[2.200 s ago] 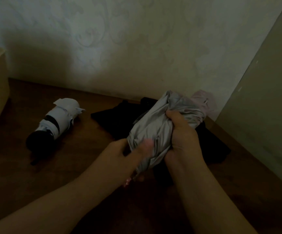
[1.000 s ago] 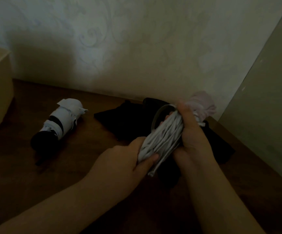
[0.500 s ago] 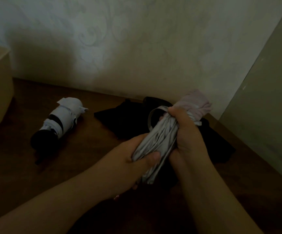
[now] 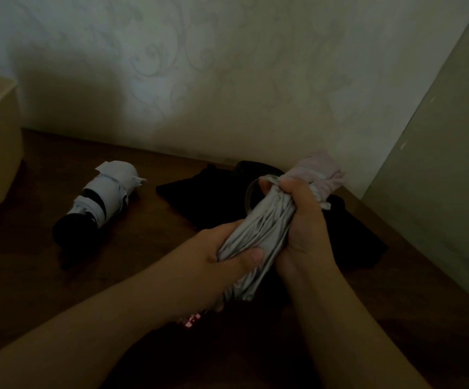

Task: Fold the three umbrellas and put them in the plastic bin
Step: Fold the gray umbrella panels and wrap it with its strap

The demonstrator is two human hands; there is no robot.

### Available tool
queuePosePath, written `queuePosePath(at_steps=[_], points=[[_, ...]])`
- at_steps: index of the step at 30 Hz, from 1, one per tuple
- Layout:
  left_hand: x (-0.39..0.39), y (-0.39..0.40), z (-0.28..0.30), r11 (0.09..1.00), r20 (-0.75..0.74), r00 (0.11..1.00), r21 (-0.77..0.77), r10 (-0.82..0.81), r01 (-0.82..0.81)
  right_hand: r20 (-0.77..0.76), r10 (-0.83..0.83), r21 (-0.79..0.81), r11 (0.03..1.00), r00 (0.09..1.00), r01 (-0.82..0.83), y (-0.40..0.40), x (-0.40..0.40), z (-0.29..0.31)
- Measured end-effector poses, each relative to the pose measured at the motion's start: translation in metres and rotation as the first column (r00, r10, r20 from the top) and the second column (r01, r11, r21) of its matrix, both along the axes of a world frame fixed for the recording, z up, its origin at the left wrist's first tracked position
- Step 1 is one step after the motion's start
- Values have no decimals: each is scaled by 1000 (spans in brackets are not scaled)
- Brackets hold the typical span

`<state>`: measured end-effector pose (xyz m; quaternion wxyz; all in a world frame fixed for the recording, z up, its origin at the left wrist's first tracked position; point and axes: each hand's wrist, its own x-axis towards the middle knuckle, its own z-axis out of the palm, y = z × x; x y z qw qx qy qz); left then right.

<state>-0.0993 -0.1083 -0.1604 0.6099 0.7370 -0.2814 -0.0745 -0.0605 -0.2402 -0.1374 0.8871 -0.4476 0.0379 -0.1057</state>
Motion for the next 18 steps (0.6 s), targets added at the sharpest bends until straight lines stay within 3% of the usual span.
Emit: queuePosePath(at_steps=[3,5,6,8,11,13,18], points=[[1,1,0,997,-39,999,69,37,-34,-12,-7,-20,1000,1000,7,0,2,-2],[2,1,3,976,10,990,162,144,-143,-6,4,-21,1000,1000,-5,-1,3,-3],[4,3,3,952,83,971,194,224,-236,-6,17,-18,1000,1000,-17,-1,4,-3],[9,5,5,915,288,895,117,340,-385,-9,55,2,998,998,-55,2,3,-3],[15,4,6,927,450,830,13,329,-374,6,176,63,982,984,-176,9,1,-7],[15,2,6,950,406,872,27,273,-310,26,246,75,966,969,-247,13,-1,-9],[18,1,5,983,221,959,-8,178,-181,32,236,29,971,971,-237,13,-2,-6]])
